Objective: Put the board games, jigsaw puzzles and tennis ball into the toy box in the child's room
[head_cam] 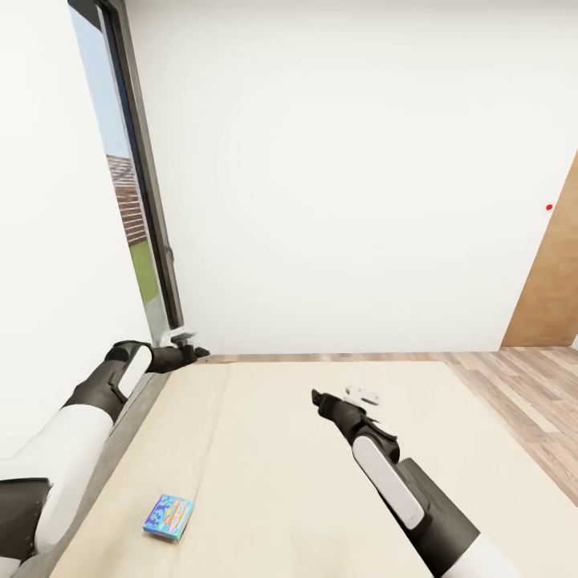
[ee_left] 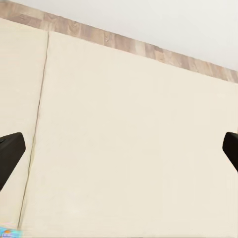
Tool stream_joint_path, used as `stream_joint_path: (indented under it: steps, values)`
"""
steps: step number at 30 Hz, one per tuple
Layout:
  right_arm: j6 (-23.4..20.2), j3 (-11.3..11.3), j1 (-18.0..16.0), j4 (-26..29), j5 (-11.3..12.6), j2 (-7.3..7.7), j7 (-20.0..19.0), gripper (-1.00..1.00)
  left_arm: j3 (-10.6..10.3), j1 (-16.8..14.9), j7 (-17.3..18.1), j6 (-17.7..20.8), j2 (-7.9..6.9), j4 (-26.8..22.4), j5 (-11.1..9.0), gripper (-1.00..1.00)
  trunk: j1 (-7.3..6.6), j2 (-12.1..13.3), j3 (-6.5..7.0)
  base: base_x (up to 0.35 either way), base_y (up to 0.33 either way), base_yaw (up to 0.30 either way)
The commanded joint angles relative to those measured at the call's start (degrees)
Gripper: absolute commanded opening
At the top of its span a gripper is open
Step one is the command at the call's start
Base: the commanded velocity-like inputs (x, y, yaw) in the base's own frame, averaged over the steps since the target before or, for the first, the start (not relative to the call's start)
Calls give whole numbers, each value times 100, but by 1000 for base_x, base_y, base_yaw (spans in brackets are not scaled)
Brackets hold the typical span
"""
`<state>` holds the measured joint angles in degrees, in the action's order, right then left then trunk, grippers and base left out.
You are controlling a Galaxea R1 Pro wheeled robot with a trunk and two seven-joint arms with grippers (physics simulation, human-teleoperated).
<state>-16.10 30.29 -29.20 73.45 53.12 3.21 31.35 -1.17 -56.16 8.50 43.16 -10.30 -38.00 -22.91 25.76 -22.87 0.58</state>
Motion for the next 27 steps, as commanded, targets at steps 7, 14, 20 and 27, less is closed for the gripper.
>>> stream_joint_path:
  steps: [7,14,20,27]
  values:
    - [-290,4,40,95,24,4,46,100,-46,64,-259,-548,-23,1056,80,100,2,-5,-3,0,0,0]
    - [-454,40,45,220,27,-11,49,100,-52,197,-300,-1675,-41,2159,196,100,2,-5,-3,0,0,0]
    - [-515,82,46,782,34,-71,335,100,-56,233,-401,-1985,-162,2404,321,100,2,-5,-3,0,0,0]
    - [-536,89,46,796,45,-164,609,100,-58,357,-650,-2191,-221,2450,345,100,2,-5,-3,0,0,0]
